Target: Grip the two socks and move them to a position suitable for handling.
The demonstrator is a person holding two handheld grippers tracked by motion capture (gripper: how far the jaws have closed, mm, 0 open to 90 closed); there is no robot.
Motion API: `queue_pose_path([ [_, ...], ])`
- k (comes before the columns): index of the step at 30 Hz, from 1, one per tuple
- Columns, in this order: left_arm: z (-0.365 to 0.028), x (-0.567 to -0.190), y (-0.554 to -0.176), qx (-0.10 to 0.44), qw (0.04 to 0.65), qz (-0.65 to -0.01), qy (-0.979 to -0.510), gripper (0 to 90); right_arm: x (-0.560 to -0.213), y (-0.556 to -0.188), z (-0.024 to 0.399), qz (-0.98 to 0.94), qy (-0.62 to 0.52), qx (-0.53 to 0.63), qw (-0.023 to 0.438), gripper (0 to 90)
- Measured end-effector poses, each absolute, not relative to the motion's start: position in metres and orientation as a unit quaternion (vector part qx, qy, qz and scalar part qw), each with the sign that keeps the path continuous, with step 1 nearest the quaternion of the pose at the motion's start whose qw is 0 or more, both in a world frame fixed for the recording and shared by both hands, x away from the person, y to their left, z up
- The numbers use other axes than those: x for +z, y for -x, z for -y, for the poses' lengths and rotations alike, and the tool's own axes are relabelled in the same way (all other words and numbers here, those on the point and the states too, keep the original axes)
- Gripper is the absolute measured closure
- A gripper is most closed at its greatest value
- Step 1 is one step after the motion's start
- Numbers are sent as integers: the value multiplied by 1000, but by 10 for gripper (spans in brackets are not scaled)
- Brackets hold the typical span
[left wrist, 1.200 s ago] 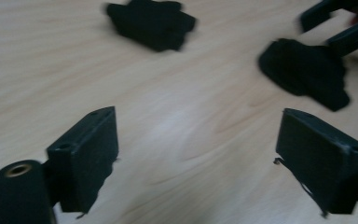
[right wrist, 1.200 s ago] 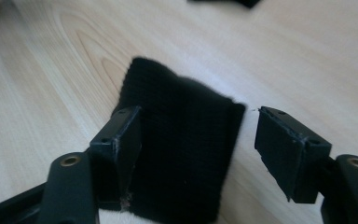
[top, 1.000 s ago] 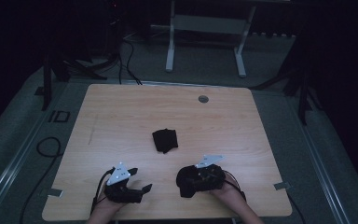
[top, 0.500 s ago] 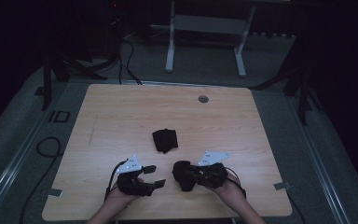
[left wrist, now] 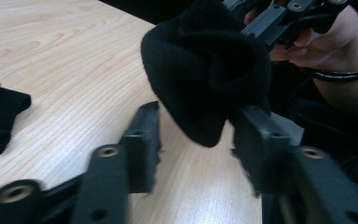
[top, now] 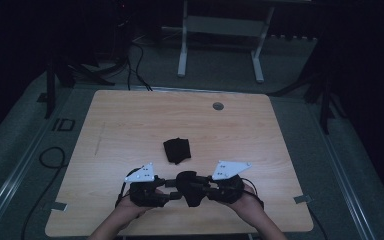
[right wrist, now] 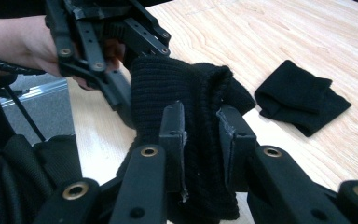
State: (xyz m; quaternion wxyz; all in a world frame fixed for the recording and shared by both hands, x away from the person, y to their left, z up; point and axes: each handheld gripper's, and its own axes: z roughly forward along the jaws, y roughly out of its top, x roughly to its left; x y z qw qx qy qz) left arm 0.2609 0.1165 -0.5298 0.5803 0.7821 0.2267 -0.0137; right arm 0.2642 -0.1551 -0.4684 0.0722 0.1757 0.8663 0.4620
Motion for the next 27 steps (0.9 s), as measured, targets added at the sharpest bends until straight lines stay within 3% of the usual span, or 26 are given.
queue_pose_path([
  [4, -115, -529, -260, 3, 579, -229, -782, 773, -470, -265, 155, -866, -178, 462, 69, 738],
  [6, -114, -527, -259, 20, 573, -231, -786, 836, -472, -266, 155, -866, -181, 462, 68, 737],
  [12, -112, -520, -253, 57, 559, -239, -792, 861, -474, -270, 165, -854, -199, 477, 61, 735],
  [24, -124, -514, -252, 45, 569, -250, -782, 864, -465, -270, 182, -840, -208, 498, 62, 776],
  [27, -123, -511, -249, 63, 558, -246, -790, 865, -467, -267, 179, -842, -204, 495, 67, 778],
])
